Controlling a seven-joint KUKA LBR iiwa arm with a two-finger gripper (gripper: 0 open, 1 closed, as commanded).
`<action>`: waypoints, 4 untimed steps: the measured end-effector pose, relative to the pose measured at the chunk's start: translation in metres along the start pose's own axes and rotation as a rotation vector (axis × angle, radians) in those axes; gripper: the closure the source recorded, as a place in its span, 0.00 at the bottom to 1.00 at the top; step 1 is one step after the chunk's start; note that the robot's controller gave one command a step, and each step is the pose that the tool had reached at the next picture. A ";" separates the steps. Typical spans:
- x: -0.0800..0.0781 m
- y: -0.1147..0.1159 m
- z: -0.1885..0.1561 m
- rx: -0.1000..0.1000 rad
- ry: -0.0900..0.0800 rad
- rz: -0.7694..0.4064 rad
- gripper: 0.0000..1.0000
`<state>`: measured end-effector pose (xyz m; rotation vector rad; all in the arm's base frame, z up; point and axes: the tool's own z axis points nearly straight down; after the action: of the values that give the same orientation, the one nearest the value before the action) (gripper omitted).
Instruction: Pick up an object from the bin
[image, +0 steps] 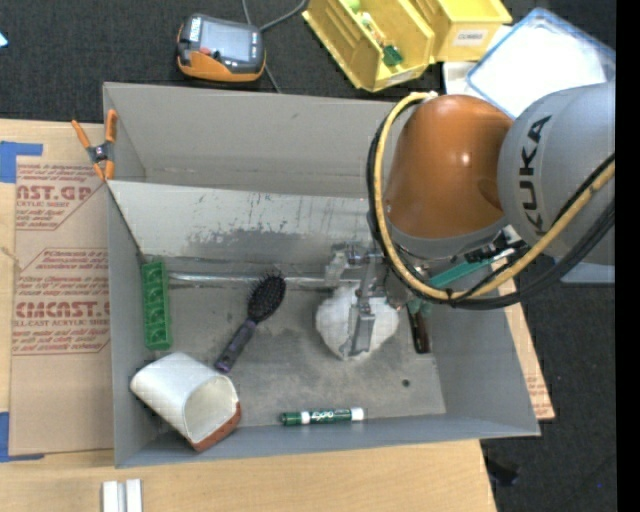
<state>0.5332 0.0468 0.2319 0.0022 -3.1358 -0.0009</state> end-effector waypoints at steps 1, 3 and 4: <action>-0.002 0.000 -0.004 -0.001 -0.008 0.001 0.00; -0.048 -0.068 0.161 -0.003 -0.021 -0.061 0.00; -0.044 -0.068 0.160 0.000 -0.017 -0.123 0.00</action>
Offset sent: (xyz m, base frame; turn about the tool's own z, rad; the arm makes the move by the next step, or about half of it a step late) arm 0.0432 -0.0726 -0.1619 -0.1635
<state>0.5766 -0.0215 0.0719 0.1963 -3.1464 -0.0017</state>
